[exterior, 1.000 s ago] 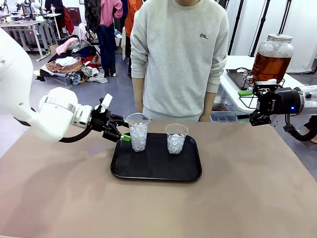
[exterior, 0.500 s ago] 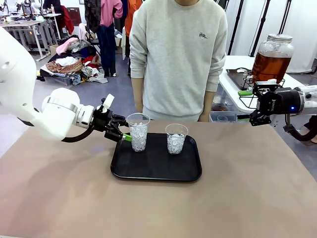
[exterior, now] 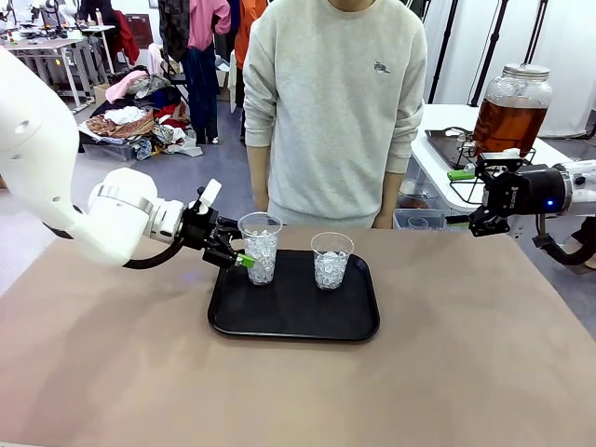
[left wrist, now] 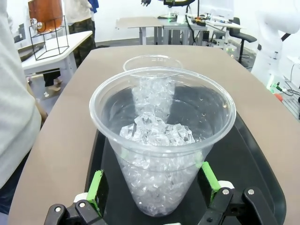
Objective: Pour the drink into the iced cup.
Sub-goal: Pick up the iced cup indicated by the human and present it to them.
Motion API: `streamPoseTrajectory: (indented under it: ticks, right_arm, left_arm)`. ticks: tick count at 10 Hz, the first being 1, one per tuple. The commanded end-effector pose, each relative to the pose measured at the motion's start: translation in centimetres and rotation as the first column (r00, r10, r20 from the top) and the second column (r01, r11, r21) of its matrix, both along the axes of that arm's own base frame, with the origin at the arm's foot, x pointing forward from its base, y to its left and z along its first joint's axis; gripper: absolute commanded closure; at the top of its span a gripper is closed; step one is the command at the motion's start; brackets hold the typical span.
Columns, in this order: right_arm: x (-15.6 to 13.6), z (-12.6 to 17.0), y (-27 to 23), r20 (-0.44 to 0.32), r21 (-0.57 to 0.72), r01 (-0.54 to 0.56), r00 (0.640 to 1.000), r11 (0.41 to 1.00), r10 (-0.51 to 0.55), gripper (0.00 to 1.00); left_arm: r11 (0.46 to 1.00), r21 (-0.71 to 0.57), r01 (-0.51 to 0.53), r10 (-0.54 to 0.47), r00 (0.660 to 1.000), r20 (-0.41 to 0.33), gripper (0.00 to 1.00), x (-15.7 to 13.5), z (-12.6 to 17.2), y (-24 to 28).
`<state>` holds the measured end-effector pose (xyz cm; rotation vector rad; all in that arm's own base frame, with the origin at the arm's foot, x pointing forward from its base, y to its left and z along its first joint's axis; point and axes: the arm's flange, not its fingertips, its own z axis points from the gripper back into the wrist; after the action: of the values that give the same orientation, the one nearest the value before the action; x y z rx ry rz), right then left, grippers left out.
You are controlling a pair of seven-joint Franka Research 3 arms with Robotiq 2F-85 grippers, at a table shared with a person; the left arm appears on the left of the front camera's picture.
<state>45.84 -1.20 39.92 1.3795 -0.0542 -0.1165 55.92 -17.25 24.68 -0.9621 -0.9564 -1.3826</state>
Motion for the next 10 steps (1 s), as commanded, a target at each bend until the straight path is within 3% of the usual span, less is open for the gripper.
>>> streamPoseTrajectory:
  ticks: [1,10]
  right_arm:
    - [-0.1,0.2,0.0,0.003,0.001,0.002,1.000,1.000,-0.002,0.00]
    - [-0.1,0.2,0.0,0.003,0.001,0.002,1.000,1.000,-0.002,0.00]
  left_arm:
    - [0.999,-0.038,0.001,-0.002,1.000,-0.024,0.00,0.6,0.0,-0.8]
    - [0.994,-0.108,-0.018,0.011,0.998,-0.067,0.00,0.8,-0.6,-2.5]
